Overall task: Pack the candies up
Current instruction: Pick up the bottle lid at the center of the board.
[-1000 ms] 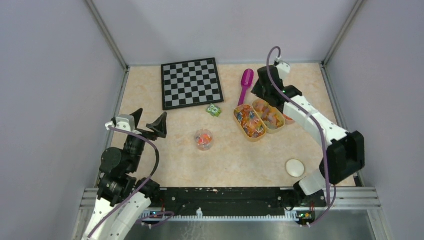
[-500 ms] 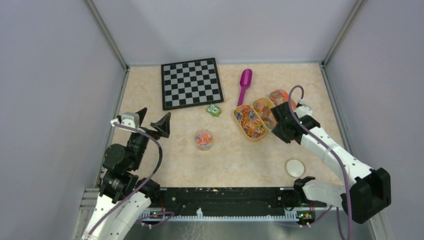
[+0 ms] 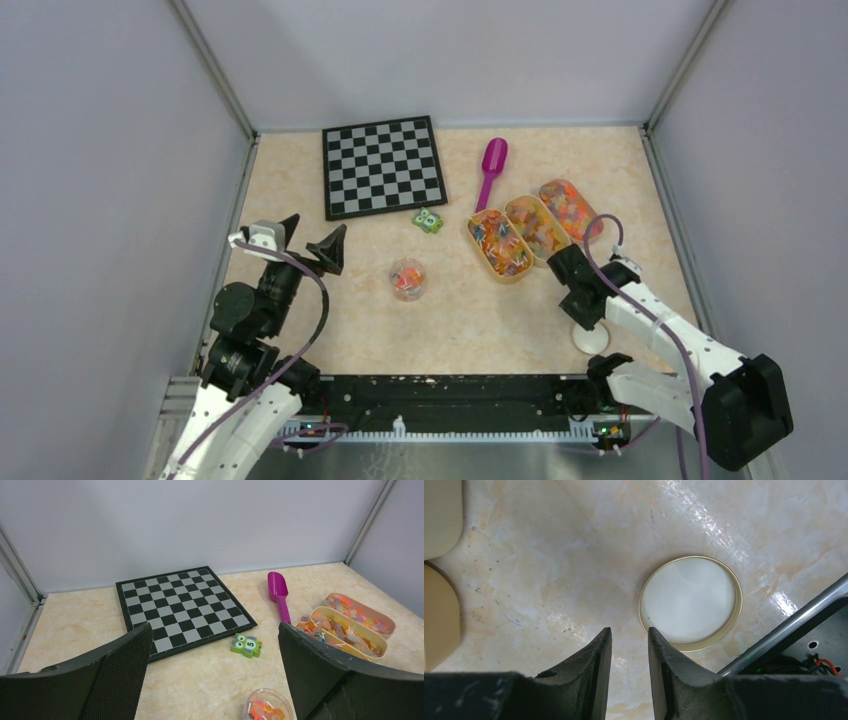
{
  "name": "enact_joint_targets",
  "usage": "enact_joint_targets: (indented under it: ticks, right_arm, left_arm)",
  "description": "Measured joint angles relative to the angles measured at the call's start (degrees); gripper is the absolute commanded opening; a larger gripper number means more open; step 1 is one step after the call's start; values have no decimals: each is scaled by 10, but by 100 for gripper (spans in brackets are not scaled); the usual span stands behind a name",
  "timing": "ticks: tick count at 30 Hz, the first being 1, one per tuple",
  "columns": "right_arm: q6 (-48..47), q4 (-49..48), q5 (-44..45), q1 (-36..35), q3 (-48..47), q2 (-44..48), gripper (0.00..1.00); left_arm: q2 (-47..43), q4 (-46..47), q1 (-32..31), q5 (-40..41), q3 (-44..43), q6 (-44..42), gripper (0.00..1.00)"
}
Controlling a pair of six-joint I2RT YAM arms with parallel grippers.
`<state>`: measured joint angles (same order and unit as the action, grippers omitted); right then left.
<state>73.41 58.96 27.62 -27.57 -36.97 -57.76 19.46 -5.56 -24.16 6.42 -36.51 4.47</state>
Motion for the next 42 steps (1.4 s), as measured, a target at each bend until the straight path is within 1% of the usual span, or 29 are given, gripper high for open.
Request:
enact_joint_targets:
  ticks: [9, 21, 31, 36, 42]
  right_arm:
    - [35, -6, -3, 0, 27, -4, 31]
    - [52, -50, -11, 0, 76, -4, 30]
    - [59, -64, -16, 0, 93, 3, 23]
    - [57, -69, -16, 0, 94, 10, 16]
    - [57, -71, -15, 0, 94, 19, 16]
  left_arm:
    - [2, 0, 0, -4, 0, 0, 99]
    - [8, 2, 0, -10, 0, 0, 99]
    - [8, 4, 0, -10, 0, 0, 99]
    - [8, 4, 0, -10, 0, 0, 99]
    - [8, 4, 0, -10, 0, 0, 99]
